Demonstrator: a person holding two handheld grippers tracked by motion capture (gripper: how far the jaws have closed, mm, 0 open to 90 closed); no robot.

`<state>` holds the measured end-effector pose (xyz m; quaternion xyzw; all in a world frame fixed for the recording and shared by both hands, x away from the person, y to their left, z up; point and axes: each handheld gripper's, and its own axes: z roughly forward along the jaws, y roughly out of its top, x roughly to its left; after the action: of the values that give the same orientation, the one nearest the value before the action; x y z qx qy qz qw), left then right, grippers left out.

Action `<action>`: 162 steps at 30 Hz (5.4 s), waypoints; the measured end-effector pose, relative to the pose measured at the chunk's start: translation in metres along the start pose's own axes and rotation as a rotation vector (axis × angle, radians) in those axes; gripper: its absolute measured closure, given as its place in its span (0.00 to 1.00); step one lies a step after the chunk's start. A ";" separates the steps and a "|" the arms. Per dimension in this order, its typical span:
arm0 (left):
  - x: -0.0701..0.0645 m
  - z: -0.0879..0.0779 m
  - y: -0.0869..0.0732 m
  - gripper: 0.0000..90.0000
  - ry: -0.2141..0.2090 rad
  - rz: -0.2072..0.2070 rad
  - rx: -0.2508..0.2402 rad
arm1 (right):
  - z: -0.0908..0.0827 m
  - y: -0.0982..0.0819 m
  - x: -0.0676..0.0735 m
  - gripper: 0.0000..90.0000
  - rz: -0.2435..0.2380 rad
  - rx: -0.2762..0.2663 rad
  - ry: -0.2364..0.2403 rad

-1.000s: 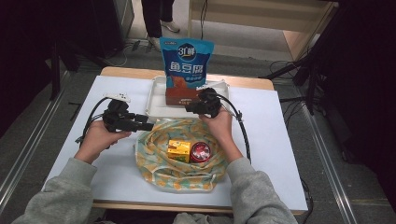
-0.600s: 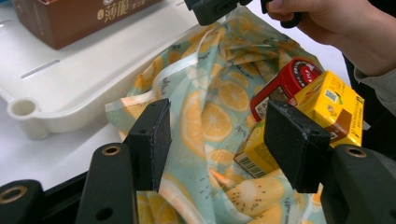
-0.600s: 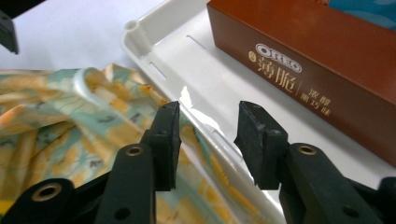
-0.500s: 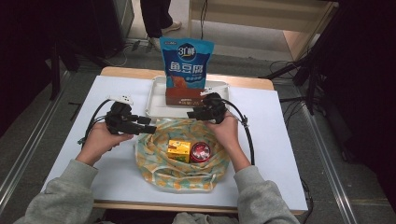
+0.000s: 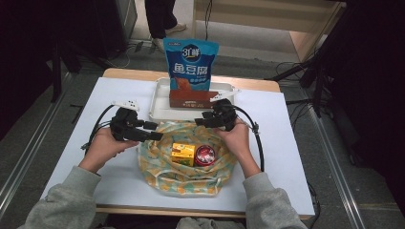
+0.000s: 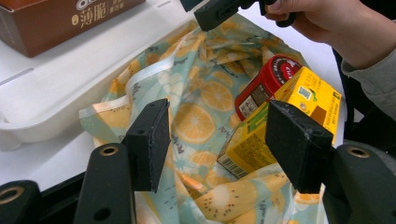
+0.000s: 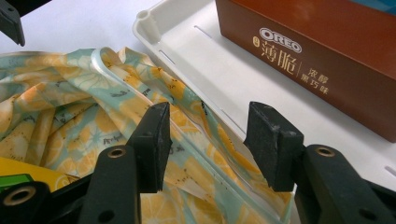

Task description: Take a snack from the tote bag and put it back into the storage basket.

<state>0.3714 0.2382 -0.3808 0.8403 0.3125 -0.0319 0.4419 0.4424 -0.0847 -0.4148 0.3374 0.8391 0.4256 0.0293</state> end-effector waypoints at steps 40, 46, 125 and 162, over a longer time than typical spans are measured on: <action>-0.045 0.029 -0.003 0.43 -0.077 0.125 0.054 | -0.013 -0.011 0.007 0.49 -0.004 -0.003 -0.012; -0.047 0.037 -0.005 0.43 -0.089 0.142 0.070 | -0.014 -0.011 0.005 0.50 0.004 -0.004 -0.015; -0.031 0.033 0.010 0.58 -0.024 0.047 0.060 | -0.025 -0.019 0.011 0.52 -0.008 -0.011 0.004; -0.017 -0.007 0.038 0.58 0.012 0.001 0.045 | -0.029 -0.024 0.019 0.51 -0.037 -0.007 0.022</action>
<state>0.3769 0.2196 -0.3434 0.8503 0.3140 -0.0336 0.4210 0.4049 -0.1030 -0.4096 0.3170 0.8439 0.4318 0.0293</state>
